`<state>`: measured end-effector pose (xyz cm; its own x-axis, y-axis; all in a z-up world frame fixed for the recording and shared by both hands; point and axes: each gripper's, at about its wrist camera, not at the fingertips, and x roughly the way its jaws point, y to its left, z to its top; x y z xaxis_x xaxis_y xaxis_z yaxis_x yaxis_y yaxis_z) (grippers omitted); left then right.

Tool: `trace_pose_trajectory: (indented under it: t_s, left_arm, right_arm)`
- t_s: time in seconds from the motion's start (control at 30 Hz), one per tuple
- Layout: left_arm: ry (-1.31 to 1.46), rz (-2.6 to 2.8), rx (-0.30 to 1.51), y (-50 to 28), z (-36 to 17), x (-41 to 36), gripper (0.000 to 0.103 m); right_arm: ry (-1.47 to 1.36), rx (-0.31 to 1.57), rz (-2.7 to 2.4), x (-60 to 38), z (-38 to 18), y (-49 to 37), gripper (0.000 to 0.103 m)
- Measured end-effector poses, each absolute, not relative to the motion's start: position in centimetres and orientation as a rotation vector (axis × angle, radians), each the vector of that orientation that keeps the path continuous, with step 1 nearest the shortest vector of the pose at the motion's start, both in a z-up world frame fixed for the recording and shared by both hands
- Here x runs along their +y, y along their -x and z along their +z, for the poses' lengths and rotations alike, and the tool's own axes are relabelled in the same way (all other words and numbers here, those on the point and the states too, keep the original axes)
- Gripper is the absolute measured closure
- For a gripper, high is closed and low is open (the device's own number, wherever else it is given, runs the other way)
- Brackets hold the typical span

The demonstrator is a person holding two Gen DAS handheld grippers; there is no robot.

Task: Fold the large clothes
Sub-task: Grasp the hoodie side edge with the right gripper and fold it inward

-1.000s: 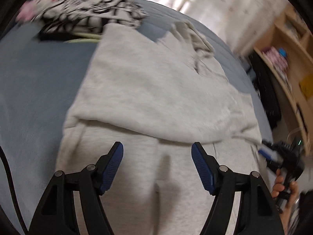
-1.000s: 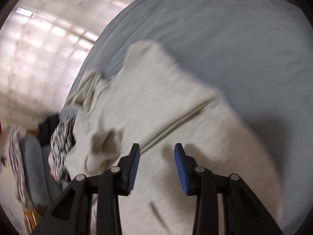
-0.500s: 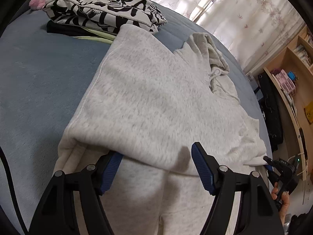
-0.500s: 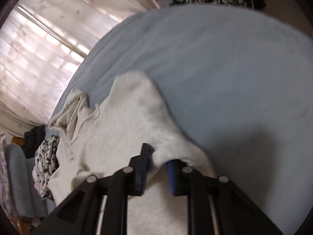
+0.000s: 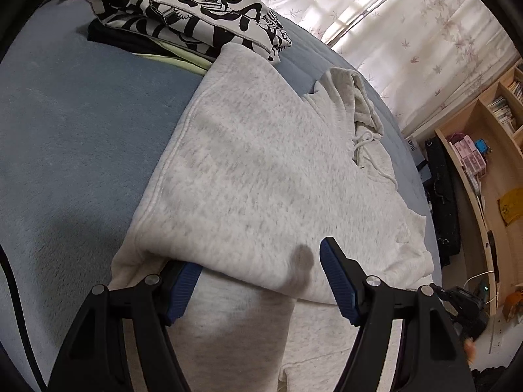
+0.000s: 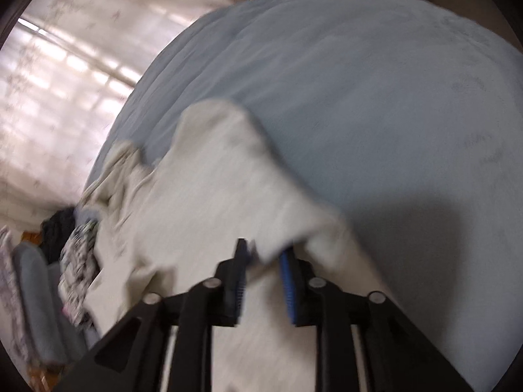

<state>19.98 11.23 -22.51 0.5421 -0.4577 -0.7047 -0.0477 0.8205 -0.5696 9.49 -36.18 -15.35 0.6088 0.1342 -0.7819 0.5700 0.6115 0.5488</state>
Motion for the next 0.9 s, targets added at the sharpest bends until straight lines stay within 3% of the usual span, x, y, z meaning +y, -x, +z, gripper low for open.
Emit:
trace_pose_trajectory:
  t_s: [0.23,0.5,0.6,0.67,0.73,0.9]
  left_arm:
    - [0.614,-0.288,0.969,-21.7,-22.3,10.0,0.032]
    - [0.641,-0.290,0.940,-22.5,-21.7,9.3,0.033]
    - [0.658,-0.291,0.934,-22.1,-21.8,9.9,0.041]
    - [0.670,-0.288,0.935,-21.9,-21.8,10.5,0.048]
    - [0.685,-0.294,0.937,-21.7,-21.8,10.8,0.049]
    - [0.707,-0.321,0.929,-21.2,-21.6,10.5,0.050]
  right_arm:
    - [-0.981,0.915,0.004,-30.5,-13.4,-10.2,0.055]
    - [-0.916,1.064,0.106,-23.3,-16.0,-16.4,0.055]
    - [-0.957,1.087,0.071,-23.1,-17.3,-17.8,0.055]
    - [-0.881,1.037,0.053,-23.1,-16.3,-18.4,0.059]
    - [-0.728,0.977,0.067,-22.4,-13.8,-19.2,0.088]
    - [-0.613,0.786,0.174,-22.5,-7.6,-19.5,0.091]
